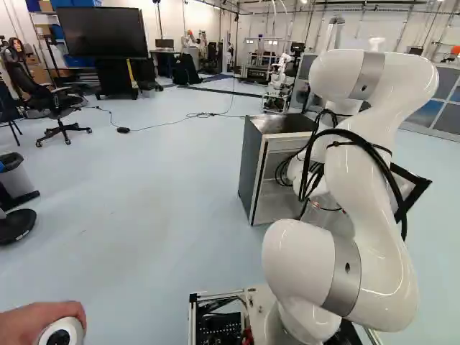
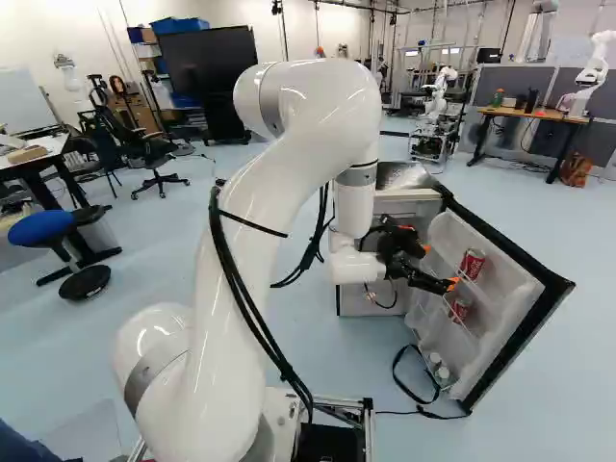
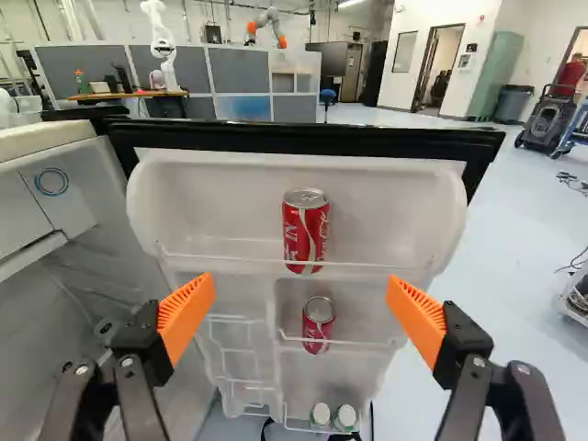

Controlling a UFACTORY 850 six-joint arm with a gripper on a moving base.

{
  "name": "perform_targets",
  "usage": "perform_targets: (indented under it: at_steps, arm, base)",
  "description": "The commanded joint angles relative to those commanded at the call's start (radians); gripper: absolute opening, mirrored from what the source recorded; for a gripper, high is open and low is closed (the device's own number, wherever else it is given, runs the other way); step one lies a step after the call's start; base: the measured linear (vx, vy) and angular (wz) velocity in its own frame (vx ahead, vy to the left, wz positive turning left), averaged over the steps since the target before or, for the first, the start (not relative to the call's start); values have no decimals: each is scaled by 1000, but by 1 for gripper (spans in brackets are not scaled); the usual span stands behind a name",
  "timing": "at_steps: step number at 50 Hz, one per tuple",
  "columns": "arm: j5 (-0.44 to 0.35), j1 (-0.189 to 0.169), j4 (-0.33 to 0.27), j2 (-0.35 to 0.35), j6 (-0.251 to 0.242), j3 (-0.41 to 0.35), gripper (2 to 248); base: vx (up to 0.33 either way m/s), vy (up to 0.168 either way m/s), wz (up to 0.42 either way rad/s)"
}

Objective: Grab a drink from the fridge

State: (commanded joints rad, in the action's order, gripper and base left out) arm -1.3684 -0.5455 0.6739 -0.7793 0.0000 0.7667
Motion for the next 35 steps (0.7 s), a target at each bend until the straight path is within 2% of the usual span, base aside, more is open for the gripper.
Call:
perform_targets:
  at_steps: [35]
  arm:
    - [-49, 18, 0, -191, 0, 198, 247]
  base:
    - [0, 0, 0]
